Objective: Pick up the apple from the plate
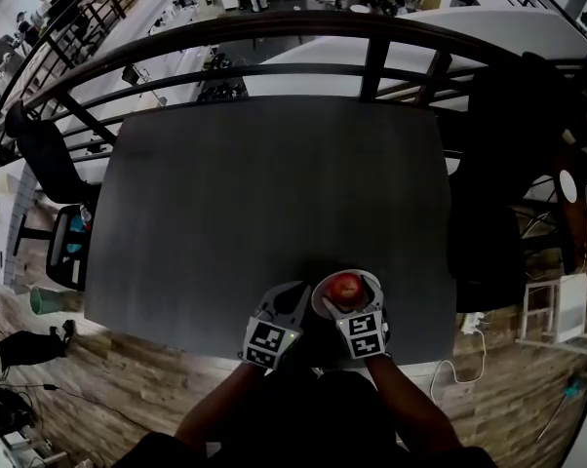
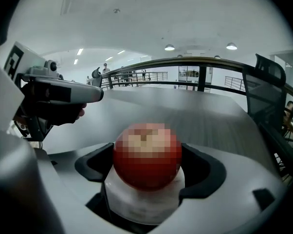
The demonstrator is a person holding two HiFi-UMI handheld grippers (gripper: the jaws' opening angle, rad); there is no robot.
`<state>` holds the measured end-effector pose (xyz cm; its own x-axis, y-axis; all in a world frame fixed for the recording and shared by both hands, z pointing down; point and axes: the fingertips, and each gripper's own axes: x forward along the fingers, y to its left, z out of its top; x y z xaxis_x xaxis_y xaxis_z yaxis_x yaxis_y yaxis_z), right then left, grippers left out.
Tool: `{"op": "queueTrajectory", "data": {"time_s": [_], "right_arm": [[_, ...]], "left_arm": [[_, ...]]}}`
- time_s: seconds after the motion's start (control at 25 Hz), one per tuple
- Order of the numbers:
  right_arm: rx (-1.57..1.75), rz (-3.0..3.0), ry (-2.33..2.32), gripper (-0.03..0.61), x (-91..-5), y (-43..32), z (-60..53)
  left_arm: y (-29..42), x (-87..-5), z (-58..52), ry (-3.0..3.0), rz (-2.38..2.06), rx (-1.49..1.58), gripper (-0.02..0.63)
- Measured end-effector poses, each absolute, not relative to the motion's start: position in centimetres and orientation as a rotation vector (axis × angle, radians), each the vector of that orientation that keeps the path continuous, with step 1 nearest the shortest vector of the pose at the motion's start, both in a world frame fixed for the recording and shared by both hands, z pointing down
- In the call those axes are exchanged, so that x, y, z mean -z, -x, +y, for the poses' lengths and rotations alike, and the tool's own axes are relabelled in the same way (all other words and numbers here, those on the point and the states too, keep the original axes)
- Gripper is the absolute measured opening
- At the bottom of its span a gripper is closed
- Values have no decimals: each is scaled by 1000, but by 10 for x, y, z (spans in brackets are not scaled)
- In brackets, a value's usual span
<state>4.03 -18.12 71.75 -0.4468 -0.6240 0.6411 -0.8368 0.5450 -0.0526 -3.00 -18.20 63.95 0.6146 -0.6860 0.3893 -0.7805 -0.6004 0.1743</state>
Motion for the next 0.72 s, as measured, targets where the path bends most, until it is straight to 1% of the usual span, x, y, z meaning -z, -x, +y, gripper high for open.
{"op": "queueTrajectory", "data": {"time_s": [0.2,0.44,0.72], "right_arm": [[-432,-2201,-1188,407,-723,-44,-185],[-462,-2217,-1138,407,-723,-40,-187],[-436,-2245,-1155,407,-705,-38,-183]], "left_arm": [[32,-643,-182,-2491,-1180,-410,23],[37,-650,-179,-2489,-1184,-425,23],[37,-641,-176,-2506,-1175,-407,23]]}}
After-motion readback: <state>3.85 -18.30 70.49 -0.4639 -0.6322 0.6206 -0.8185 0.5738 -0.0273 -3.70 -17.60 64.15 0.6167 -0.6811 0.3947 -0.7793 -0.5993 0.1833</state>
